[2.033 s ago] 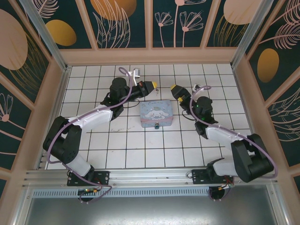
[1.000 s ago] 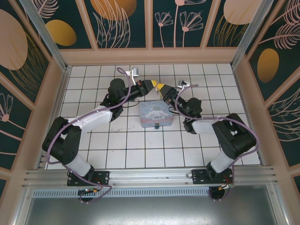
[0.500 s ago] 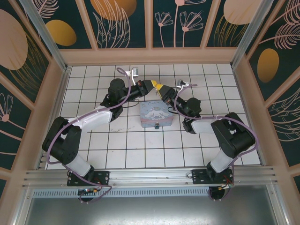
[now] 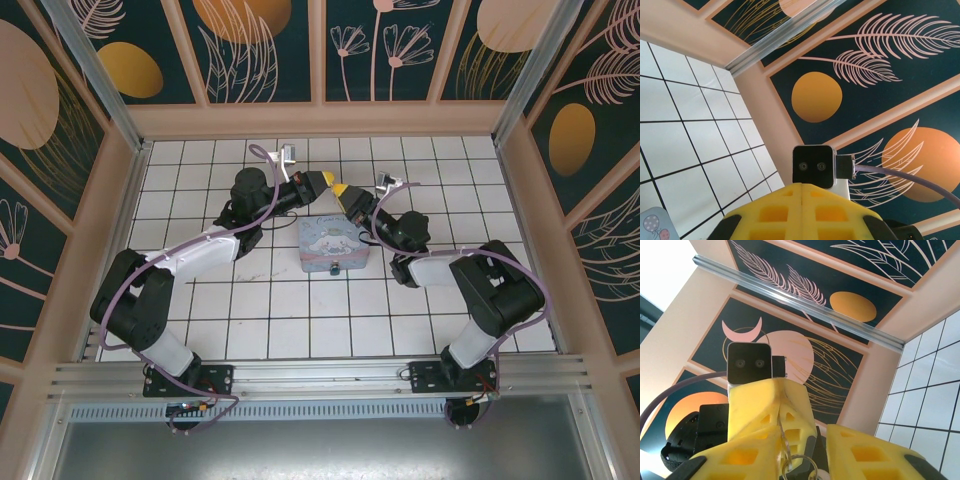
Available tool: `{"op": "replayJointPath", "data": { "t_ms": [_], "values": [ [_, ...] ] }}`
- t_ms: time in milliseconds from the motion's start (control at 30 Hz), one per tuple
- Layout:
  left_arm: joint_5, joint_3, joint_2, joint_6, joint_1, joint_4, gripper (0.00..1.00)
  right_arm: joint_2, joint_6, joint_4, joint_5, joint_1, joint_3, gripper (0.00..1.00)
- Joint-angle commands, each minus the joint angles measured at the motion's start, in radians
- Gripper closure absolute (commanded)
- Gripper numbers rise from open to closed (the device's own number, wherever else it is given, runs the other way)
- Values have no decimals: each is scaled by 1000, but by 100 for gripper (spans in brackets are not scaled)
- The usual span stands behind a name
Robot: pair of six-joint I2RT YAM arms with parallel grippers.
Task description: Unlock the padlock with the key
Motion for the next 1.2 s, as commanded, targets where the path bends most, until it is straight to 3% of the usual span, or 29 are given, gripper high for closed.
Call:
{"op": "replayJointPath", "data": {
  "t_ms": [0,800,1167],
  "values": [
    [-6,-6,-7,3,-2,22,100,-20,-7,63,-12,6,-14,72],
    [-24,-41,-28,-2,-3,23,100,-28,-6,33,7,25,-3,100],
    [-37,-67,-58,-13,-2,40,100,-35,-1,-10,38,20,-20,100]
  ]
}}
